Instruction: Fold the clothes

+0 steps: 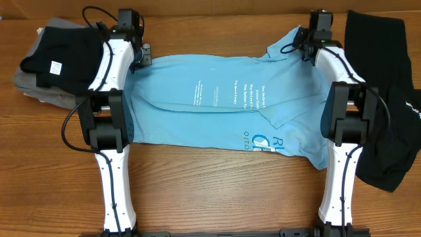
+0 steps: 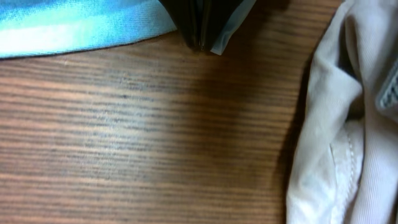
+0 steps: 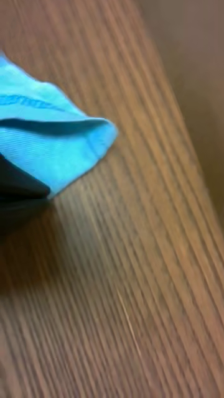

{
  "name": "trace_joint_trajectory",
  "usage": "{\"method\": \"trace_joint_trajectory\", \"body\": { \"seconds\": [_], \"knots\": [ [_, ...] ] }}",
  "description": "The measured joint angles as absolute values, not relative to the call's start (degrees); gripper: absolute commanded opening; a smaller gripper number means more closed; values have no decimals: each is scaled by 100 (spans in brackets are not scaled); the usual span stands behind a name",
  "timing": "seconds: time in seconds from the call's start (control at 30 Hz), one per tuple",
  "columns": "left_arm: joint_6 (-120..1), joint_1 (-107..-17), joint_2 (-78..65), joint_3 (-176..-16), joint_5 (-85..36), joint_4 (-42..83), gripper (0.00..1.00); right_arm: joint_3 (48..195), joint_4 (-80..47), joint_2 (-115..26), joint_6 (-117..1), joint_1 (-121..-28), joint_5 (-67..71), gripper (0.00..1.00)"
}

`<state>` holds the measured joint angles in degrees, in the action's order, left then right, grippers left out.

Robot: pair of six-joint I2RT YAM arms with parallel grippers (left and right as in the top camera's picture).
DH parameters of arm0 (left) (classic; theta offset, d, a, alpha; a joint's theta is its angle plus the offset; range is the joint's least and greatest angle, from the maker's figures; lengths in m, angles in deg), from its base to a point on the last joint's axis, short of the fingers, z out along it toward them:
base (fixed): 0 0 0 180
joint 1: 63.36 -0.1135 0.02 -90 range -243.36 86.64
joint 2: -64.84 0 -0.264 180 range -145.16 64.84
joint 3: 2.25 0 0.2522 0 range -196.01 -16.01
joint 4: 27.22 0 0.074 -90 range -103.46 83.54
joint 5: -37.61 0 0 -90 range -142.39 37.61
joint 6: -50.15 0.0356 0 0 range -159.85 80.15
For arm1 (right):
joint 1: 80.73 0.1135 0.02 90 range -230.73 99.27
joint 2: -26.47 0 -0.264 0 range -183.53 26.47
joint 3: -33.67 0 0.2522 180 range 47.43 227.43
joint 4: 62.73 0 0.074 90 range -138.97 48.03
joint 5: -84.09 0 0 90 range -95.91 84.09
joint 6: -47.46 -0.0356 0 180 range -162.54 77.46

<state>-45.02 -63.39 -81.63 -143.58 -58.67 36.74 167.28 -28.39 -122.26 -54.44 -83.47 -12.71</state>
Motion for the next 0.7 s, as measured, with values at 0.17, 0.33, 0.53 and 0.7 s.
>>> {"method": "trace_joint_trajectory", "body": {
  "seconds": [0.17, 0.33, 0.53, 0.7],
  "knots": [
    [-4502, -6339, -8141, -14364, -5867, 3864, 4, 17113, -1910, -12226, -5254, -8340, -1276, 4],
    [-4502, -6339, -8126, -14402, -5870, 4174, 4, 17801, -582, -12285, -5111, -8336, -1239, 4],
    [-4502, -6339, -8095, -14415, -5870, 4568, 4, 18415, 1018, -12302, -5033, -8336, -1070, 4],
    [-4502, -6339, -8089, -14421, -5870, 4660, 4, 18184, 1322, -12302, -5022, -8336, -629, 9]
  ]
}}
